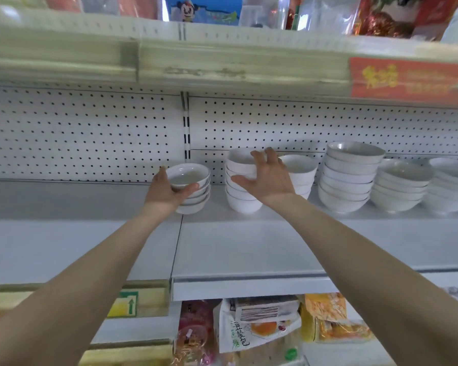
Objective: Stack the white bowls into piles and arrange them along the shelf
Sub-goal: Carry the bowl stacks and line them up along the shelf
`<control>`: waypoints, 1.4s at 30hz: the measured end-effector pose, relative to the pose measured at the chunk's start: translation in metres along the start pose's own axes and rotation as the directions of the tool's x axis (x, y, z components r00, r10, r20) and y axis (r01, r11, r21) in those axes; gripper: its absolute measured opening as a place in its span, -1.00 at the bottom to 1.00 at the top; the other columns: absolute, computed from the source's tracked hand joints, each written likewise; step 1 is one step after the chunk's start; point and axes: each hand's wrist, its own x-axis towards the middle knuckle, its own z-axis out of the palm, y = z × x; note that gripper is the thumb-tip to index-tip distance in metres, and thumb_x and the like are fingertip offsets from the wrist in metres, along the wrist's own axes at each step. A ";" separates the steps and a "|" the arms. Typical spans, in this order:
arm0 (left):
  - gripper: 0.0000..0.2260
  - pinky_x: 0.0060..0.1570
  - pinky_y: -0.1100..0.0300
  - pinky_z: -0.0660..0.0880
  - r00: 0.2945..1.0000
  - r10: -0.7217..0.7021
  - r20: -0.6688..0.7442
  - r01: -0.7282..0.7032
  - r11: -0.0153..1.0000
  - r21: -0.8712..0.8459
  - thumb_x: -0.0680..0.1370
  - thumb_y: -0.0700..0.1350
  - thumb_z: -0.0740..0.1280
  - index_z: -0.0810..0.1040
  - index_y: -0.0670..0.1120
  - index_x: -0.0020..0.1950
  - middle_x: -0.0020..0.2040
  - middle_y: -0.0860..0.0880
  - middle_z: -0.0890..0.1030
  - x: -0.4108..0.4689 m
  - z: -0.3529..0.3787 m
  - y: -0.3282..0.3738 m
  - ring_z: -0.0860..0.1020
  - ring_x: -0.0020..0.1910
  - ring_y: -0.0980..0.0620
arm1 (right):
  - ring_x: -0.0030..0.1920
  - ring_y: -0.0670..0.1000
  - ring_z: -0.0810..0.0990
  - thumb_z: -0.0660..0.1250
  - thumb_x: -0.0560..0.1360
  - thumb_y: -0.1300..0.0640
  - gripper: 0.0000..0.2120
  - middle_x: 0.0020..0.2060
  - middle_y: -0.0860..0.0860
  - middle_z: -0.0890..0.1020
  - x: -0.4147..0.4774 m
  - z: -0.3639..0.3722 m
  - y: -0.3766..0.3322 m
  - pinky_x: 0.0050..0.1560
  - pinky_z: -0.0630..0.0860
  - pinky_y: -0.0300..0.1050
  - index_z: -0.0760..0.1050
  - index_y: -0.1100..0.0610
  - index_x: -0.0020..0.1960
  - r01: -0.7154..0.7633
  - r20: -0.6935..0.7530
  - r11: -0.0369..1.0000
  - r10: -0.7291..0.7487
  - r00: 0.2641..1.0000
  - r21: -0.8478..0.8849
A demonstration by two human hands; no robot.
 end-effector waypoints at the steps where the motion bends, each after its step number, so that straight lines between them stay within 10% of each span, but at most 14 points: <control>1: -0.04 0.16 0.06 0.41 1.000 -0.007 -0.017 0.007 1.000 0.003 0.20 0.40 0.42 0.32 -0.19 0.39 0.29 -0.15 0.47 -0.003 0.000 0.003 0.46 0.27 -0.15 | 0.25 0.25 0.43 0.34 0.43 -0.32 -0.25 0.33 0.17 0.35 0.000 -0.001 0.002 0.26 0.36 0.06 0.34 0.14 0.42 0.013 0.000 1.000 -0.013 1.000 0.000; 6: -0.09 0.45 0.04 0.22 0.977 0.092 -0.190 -0.066 0.988 0.140 0.41 0.17 0.49 0.11 -0.19 0.56 0.53 -0.14 0.20 -0.020 0.005 0.019 0.15 0.53 -0.06 | 0.26 0.26 0.46 0.13 0.51 -0.35 -0.29 0.39 0.18 0.35 0.004 -0.017 0.022 0.29 0.37 0.10 0.33 0.12 0.46 0.100 -0.053 0.994 -0.098 0.994 0.044; 12: -0.40 0.24 0.15 0.36 0.850 0.359 -0.386 -0.327 0.934 0.146 0.43 -0.01 0.50 0.41 -0.14 0.40 0.33 -0.12 0.44 -0.051 0.047 0.060 0.43 0.30 -0.08 | 0.18 0.30 0.51 0.04 0.54 -0.27 -0.35 0.24 0.26 0.49 0.013 -0.037 0.079 0.19 0.41 0.16 0.42 0.18 0.39 0.104 -0.077 0.994 -0.107 0.991 -0.040; 24: -0.03 0.23 0.08 0.39 0.994 -0.043 -0.102 0.034 0.996 -0.087 0.17 0.21 0.59 0.24 -0.15 0.41 0.32 -0.09 0.43 -0.057 0.134 0.087 0.41 0.34 -0.09 | 0.47 0.24 0.19 0.16 0.59 -0.16 -0.43 0.44 0.21 0.26 -0.001 -0.012 0.125 0.43 0.17 0.09 0.26 0.11 0.50 0.114 0.168 0.980 -0.086 0.982 -0.165; 30: -0.20 0.16 0.21 0.32 0.993 -0.073 -0.096 0.057 0.986 -0.159 0.28 -0.05 0.62 0.27 -0.09 0.40 0.34 -0.04 0.43 -0.050 0.144 0.088 0.42 0.34 -0.02 | 0.49 0.34 0.11 0.18 0.59 -0.15 -0.49 0.45 0.22 0.26 -0.001 -0.007 0.128 0.47 0.14 0.15 0.38 0.13 0.42 0.082 0.164 0.992 -0.064 0.984 -0.100; 36: -0.14 0.28 0.03 0.43 0.994 -0.060 -0.089 0.047 0.990 -0.136 0.21 0.04 0.61 0.29 -0.03 0.42 0.35 0.00 0.45 -0.044 0.139 0.083 0.46 0.33 0.01 | 0.37 0.36 0.29 -0.05 0.45 -0.37 -0.22 0.34 0.26 0.38 0.000 -0.008 0.129 0.32 0.37 0.23 0.48 0.18 0.33 0.029 0.099 0.999 -0.033 0.995 0.036; 42: -0.23 0.25 0.08 0.39 0.983 -0.159 -0.093 0.157 0.987 -0.026 0.29 0.07 0.60 0.34 -0.21 0.33 0.29 -0.15 0.45 -0.051 0.141 0.084 0.44 0.30 -0.11 | 0.32 0.27 0.38 0.19 0.55 -0.28 -0.36 0.37 0.21 0.35 0.010 -0.024 0.128 0.30 0.32 0.12 0.34 0.13 0.45 0.027 0.084 0.999 -0.030 0.996 0.044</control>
